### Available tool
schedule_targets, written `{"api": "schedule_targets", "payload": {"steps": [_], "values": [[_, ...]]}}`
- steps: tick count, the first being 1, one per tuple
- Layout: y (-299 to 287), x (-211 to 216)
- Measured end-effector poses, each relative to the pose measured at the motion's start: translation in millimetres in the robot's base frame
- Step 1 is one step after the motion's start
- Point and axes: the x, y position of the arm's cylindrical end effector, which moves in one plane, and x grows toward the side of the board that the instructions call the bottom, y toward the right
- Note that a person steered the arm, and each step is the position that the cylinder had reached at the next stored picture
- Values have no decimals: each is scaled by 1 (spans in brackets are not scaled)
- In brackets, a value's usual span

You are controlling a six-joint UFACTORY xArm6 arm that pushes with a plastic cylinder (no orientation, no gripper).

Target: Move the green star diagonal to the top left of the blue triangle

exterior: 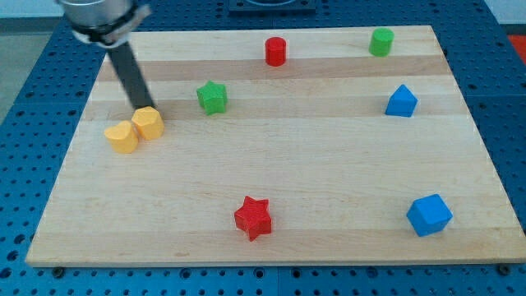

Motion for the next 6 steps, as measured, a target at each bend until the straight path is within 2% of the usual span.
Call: {"api": "schedule_targets", "payload": {"steps": [2,4,6], "values": [[121,-17],[187,-24],[272,-54]]}}
